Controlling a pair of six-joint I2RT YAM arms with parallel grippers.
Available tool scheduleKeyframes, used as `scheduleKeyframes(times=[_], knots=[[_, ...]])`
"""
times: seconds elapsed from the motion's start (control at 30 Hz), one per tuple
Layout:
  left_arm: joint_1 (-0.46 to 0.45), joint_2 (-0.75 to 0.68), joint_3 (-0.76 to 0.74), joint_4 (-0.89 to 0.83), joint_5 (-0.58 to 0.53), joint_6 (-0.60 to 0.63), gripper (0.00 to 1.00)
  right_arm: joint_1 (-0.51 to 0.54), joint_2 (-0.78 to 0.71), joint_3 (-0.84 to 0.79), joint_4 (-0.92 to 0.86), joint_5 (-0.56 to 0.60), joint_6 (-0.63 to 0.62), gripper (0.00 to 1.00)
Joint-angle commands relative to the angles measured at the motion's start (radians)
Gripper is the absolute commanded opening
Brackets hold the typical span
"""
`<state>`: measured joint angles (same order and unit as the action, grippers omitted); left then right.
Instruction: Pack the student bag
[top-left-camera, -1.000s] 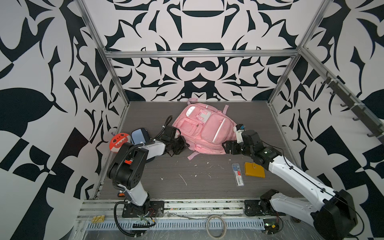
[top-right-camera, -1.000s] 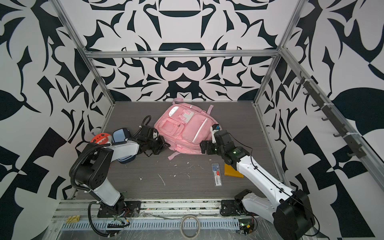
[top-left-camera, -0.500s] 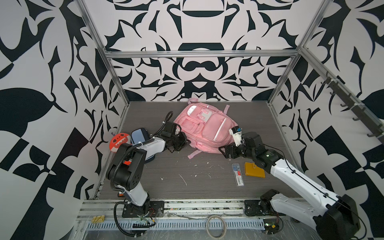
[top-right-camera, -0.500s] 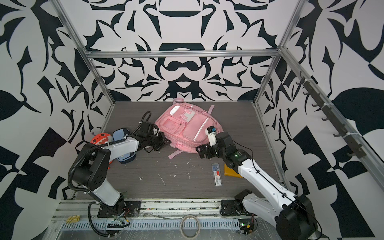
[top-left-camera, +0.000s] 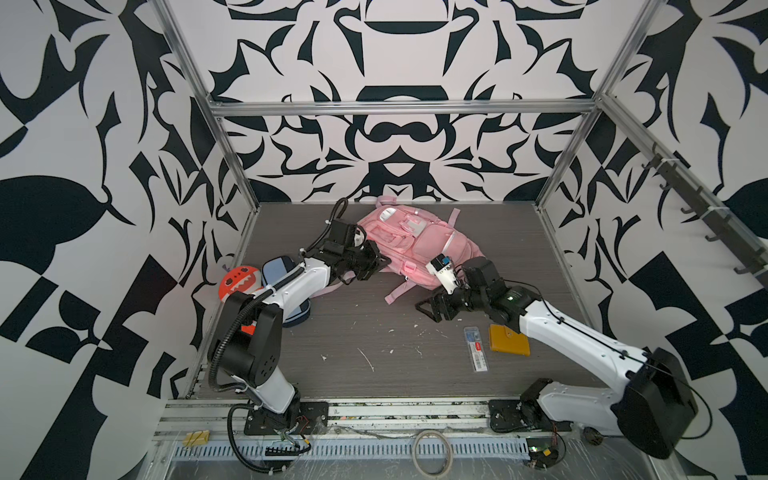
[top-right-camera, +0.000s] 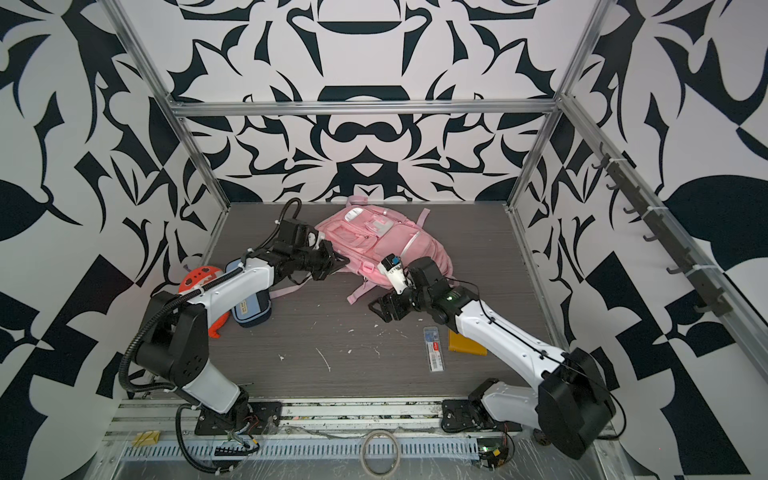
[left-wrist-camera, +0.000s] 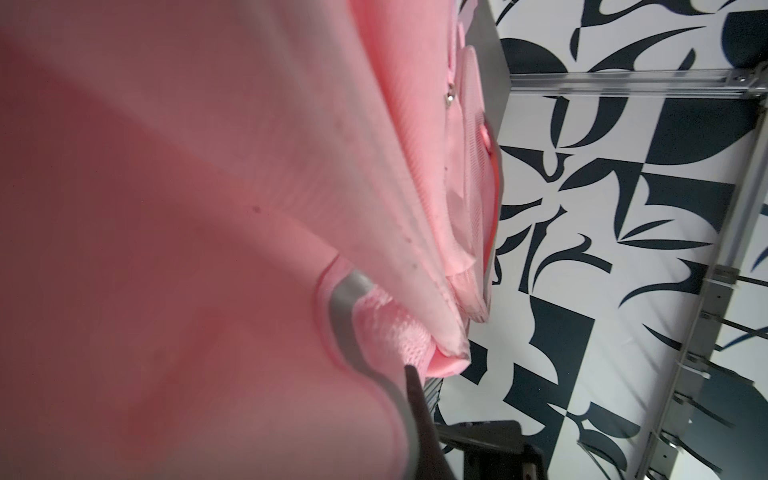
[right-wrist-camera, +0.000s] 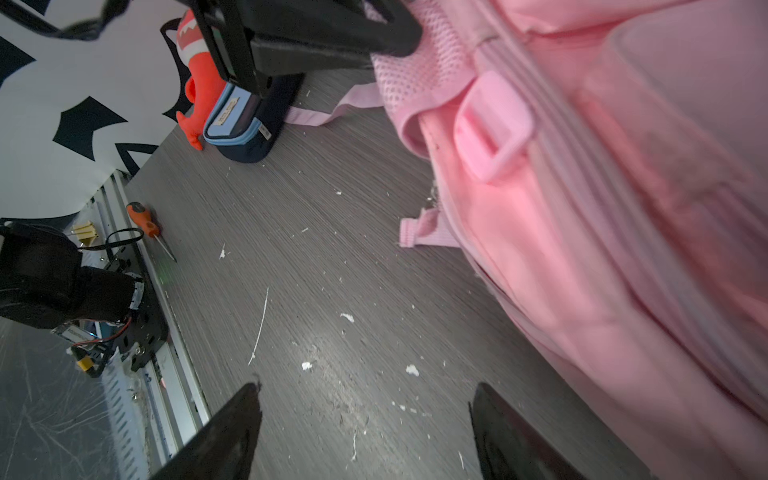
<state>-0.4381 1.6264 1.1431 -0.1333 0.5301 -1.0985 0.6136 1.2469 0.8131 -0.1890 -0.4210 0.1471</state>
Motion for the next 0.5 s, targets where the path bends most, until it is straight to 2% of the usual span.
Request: scheduleKeyframes(times=[0.0,0.17,0.27,0.47], knots=[[-0.014,-0.017,0.073,0.047,0.07,-0.036,0.0,0.011,0.028,0.028,0.118,0.069,0.033,0.81],[-0.041,-0.005,0.122,0.052,0.089,-0.073,0.0,0.011,0.041,-0.017,0.289,0.214,0.148,0.72],[-0.052,0.005,0.15,0.052,0.1,-0.084,0.0,0.011,0.053,-0.028,0.36,0.246,0.173,0.71],[-0.056,0.007,0.186,0.052,0.112,-0.09,0.0,0.01,0.09,-0.013,0.374,0.301,0.203,0.66]])
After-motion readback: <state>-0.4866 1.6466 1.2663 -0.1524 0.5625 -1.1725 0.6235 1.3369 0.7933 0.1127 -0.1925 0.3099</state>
